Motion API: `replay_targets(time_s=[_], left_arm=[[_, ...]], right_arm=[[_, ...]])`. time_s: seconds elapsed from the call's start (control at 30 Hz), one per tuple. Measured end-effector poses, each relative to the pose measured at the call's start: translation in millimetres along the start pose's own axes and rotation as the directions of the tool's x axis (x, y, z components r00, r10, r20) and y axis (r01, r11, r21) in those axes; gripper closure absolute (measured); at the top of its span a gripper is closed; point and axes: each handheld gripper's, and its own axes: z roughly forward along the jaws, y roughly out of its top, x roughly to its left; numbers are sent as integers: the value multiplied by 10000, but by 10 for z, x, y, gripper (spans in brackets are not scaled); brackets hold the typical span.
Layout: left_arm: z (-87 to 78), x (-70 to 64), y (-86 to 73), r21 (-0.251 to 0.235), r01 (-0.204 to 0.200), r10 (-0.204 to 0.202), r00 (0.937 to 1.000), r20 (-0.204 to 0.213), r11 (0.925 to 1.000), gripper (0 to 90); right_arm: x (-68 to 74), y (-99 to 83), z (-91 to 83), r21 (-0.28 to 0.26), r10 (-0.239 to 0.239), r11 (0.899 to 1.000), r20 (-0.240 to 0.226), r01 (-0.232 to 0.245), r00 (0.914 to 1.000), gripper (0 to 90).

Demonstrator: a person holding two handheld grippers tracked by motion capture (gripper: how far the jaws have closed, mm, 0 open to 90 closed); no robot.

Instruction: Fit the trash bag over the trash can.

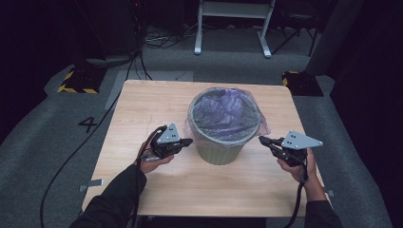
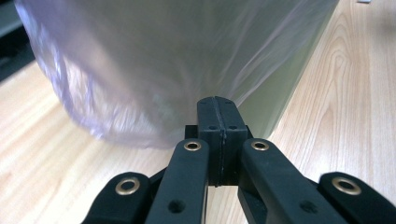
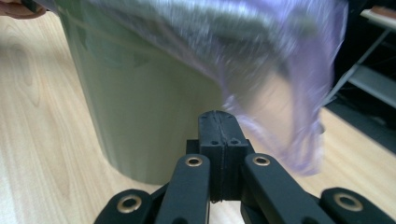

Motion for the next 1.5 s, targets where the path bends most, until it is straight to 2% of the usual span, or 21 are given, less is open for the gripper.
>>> replay_targets(time_s=[0.03, 0.1, 0.2, 0.23, 0.3, 0.4, 0.47, 0.53, 0.57, 0.63, 0.77, 0.9, 0.93, 0.97, 1.0, 1.07, 1.17, 1.23, 1.27, 1.37, 1.5], left_arm=[[14, 9, -29, 92, 48, -48, 10000, -12, 9999, 900], [13, 22, -67, 45, 161, -161, 9998, -91, 9999, 900], [-21, 28, -89, -314, 367, -373, 9991, -194, 9988, 898], [-44, 32, -89, -519, 578, -588, 9981, -185, 9970, 820], [-78, 52, -98, -674, 901, -905, 9959, -36, 9937, 557], [-105, 64, -112, -889, 1290, -1308, 9913, -152, 9877, 260], [-104, 44, -99, -878, 1231, -1258, 9917, -259, 9885, 179], [-100, 12, -72, -895, 1006, -1030, 9944, -224, 9909, 156], [-98, -4, -49, -871, 788, -819, 9961, -325, 9931, 156], [-85, -18, -17, -875, 679, -706, 9971, -281, 9938, 156], [-58, -25, 69, -800, 488, -512, 9983, -293, 9956, 169], [-47, -13, 145, -576, 198, -219, 9991, -367, 9981, 295], [-41, -6, 161, -504, 66, -80, 9996, -260, 9987, 375], [-38, -9, 166, -512, 25, -41, 9995, -319, 9987, 436], [-32, -7, 177, -394, -205, 192, 9993, -312, 9990, 489], [-23, -18, 188, -138, -609, 603, 9975, -359, 9981, 669], [-15, -23, 188, 23, -925, 926, 9955, -200, 9957, 883], [-9, -12, 181, 95, -949, 948, 9955, 95, 9954, 900], [-2, -12, 175, 230, -1018, 1016, 9948, 117, 9945, 900], [20, -14, 144, 319, -987, 979, 9949, 259, 9946, 900], [60, -24, 106, 526, -980, 960, 9946, 407, 9938, 900]], right_arm=[[3, -38, 11, -13, 64, 10000, -86, -64, 9999, 900], [9, -105, 18, -190, 190, 9996, 56, -189, 9998, 900], [20, -139, -49, -595, 341, 9977, 287, -324, 9990, 725], [22, -139, -87, -851, 418, 9956, 231, -397, 9989, 674], [35, -123, -170, -1268, 468, 9912, 652, -382, 9968, 564], [36, -101, -229, -1599, 420, 9868, 1061, -247, 9935, 431], [20, -74, -233, -1311, 444, 9911, 1535, -242, 9872, 334], [7, -51, -238, -1065, 412, 9941, 2051, -195, 9779, 244], [1, -42, -238, -984, 368, 9950, 2134, -160, 9763, 211], [-35, -10, -225, -768, 320, 9969, 2242, -151, 9740, 162], [-95, 75, -134, -228, 34, 9997, 1950, 11, 9808, 161], [-104, 165, -47, 142, -354, 9993, 1803, 334, 9830, 181], [-98, 187, -27, 188, -414, 9991, 1782, 387, 9831, 224], [-92, 212, -5, 188, -467, 9988, 1670, 442, 9849, 320], [-86, 223, 7, 201, -554, 9984, 1643, 528, 9848, 413], [-64, 244, 35, 366, -846, 9962, 1730, 794, 9813, 614], [-20, 224, 42, 163, -1056, 9944, 1459, 1043, 9836, 805], [9, 195, 54, 71, -1072, 9942, 1220, 1071, 9867, 888], [25, 175, 62, -16, -1073, 9941, 1117, 1081, 9879, 900], [79, 91, 96, -40, -1104, 9938, 726, 1110, 9912, 900], [115, -27, 141, -79, -886, 9960, 322, 889, 9955, 900]])
